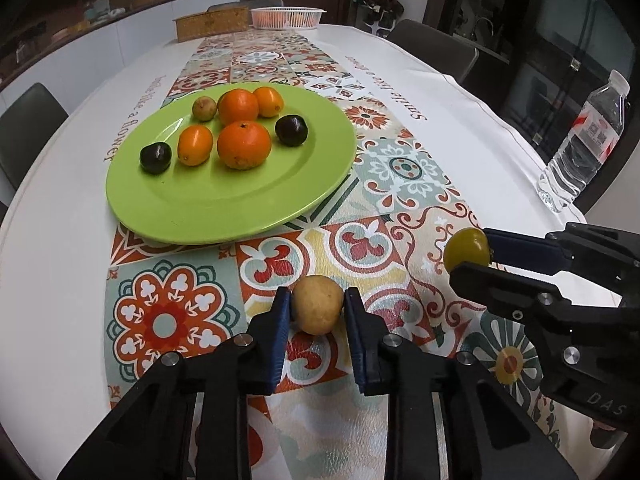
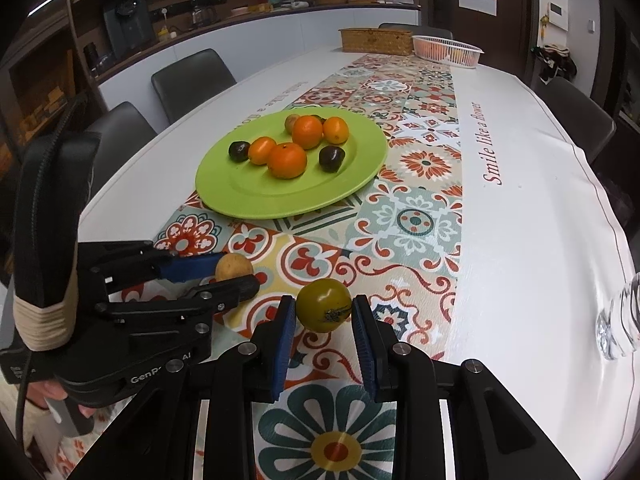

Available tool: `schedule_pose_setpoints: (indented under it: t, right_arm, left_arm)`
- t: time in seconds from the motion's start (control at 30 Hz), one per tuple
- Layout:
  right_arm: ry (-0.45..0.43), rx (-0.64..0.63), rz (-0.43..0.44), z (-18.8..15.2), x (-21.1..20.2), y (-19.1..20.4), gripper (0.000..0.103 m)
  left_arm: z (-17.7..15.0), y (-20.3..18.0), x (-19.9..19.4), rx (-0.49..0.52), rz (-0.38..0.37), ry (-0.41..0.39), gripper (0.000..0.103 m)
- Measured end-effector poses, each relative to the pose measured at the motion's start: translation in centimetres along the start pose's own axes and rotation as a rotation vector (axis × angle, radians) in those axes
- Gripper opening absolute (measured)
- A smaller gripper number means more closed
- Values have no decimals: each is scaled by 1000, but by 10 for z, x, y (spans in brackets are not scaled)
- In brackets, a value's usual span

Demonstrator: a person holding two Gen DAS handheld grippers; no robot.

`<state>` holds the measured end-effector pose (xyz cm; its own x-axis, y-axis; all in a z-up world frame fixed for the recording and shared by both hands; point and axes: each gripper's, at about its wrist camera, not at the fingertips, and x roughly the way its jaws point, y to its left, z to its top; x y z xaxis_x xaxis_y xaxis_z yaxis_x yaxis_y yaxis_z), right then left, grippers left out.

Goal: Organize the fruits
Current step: 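Grasp the brown round fruit with the left tool while the right tool grasps the green-yellow fruit, then carry both fruits to the green plate and open both tools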

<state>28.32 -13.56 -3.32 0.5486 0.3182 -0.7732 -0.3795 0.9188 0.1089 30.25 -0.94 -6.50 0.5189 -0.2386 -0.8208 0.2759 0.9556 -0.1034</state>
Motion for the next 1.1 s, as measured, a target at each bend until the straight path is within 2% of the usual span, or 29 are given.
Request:
schedule_pose_setpoints:
  t: [0.27, 0.57, 0.87, 1.1]
  right_arm:
    - [-3, 0, 3, 2, 0, 0, 30]
    - [-44, -17, 10, 6, -14, 8, 30]
    - [-96, -19, 15, 25, -26, 17, 30]
    - [-134, -36, 22, 49, -29, 24, 30]
  left_arm:
    - [-2, -1, -12, -8, -12, -25, 27]
    - [1, 0, -47, -7, 3, -93, 27]
    - [17, 12, -81, -15, 32, -177, 27]
    - [28, 27, -88, -25, 57, -202, 27]
